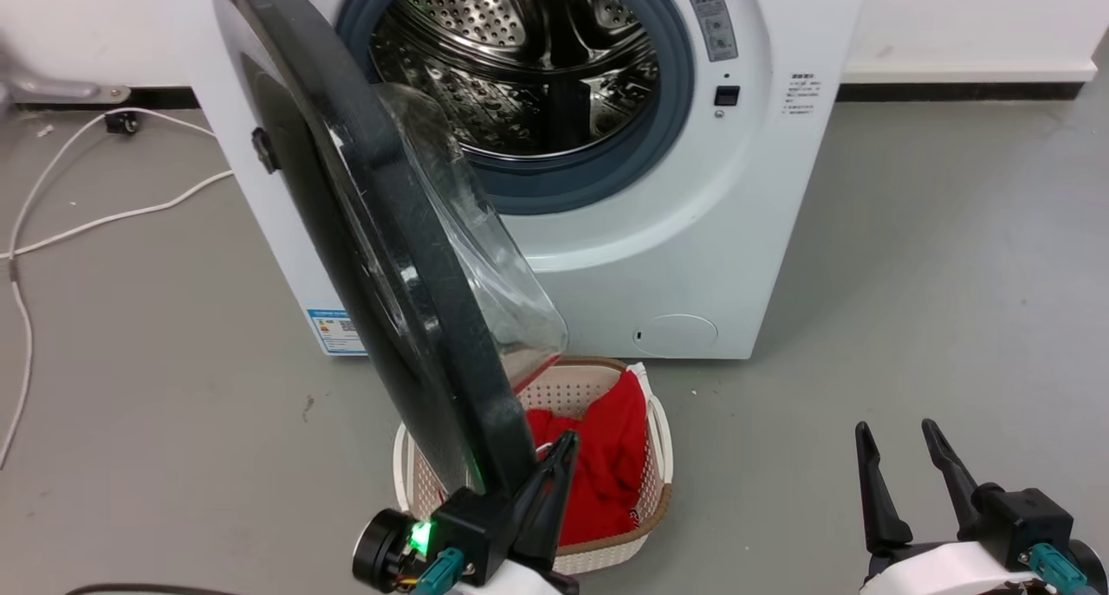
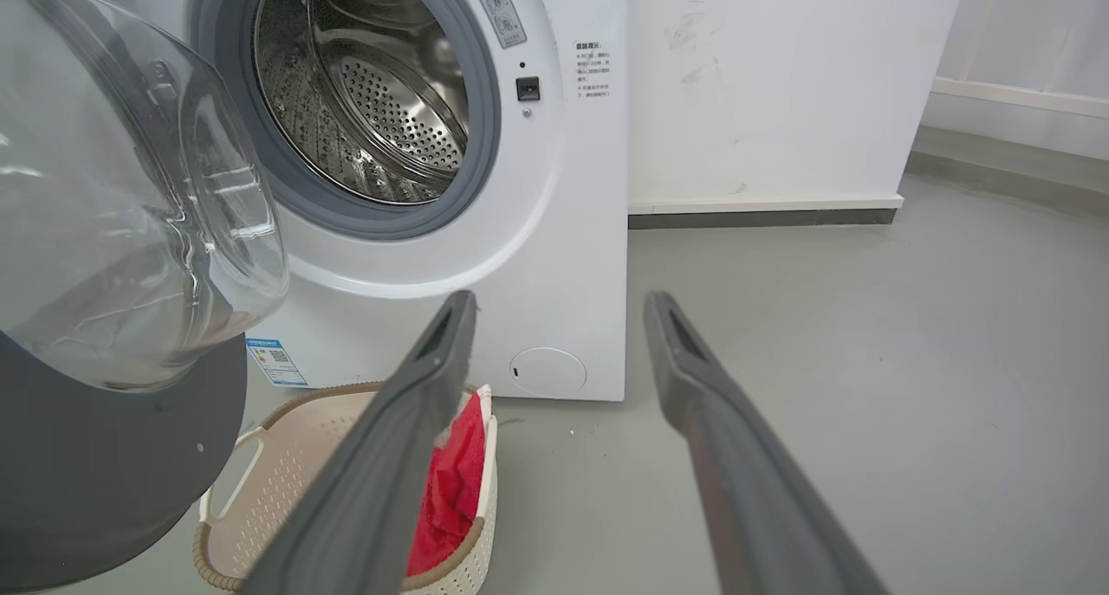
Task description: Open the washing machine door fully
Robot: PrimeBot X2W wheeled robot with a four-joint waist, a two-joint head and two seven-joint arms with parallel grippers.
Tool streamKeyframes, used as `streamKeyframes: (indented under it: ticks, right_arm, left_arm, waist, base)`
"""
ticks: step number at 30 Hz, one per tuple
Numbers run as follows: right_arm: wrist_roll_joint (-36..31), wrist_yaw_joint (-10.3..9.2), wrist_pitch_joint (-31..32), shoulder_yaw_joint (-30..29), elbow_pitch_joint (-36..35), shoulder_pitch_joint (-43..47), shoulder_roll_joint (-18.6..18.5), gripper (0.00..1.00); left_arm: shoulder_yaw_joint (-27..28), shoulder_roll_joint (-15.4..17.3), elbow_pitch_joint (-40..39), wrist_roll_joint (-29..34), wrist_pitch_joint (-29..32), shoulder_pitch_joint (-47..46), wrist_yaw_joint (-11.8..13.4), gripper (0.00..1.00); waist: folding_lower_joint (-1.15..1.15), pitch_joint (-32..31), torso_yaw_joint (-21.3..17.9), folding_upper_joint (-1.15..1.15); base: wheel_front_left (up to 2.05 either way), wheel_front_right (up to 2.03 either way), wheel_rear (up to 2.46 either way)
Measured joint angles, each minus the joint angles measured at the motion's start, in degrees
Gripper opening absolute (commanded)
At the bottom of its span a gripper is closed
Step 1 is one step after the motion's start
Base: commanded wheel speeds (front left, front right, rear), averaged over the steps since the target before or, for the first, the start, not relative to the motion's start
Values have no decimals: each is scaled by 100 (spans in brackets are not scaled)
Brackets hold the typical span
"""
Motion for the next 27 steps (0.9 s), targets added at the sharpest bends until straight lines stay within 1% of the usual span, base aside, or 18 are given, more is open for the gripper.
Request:
streamKeyframes:
  ticks: [8,13,24,27]
  right_arm:
    - [-15,0,35,-70,-75,71,0,100]
    - [-12,0,46,-138,-114,97,-1,100]
    - [22,0,46,-258,-127,110,3,100]
    - [27,0,43,-250,-129,105,3,100]
  left_arm:
    - [127,183,-621,-41,134,417,272,0]
    - [208,308,-959,-41,223,616,426,0]
    - [514,482,-1298,-43,278,750,725,0]
    - [671,533,-1317,-98,260,778,801,0]
  waist:
    - [0,-94,344,0]
    - [0,-127,633,0]
    - [0,-149,1472,0]
    - [0,-142,1699,0]
  base:
    - [0,0,0]
    - [0,0,0]
    - [0,0,0]
    - [0,0,0]
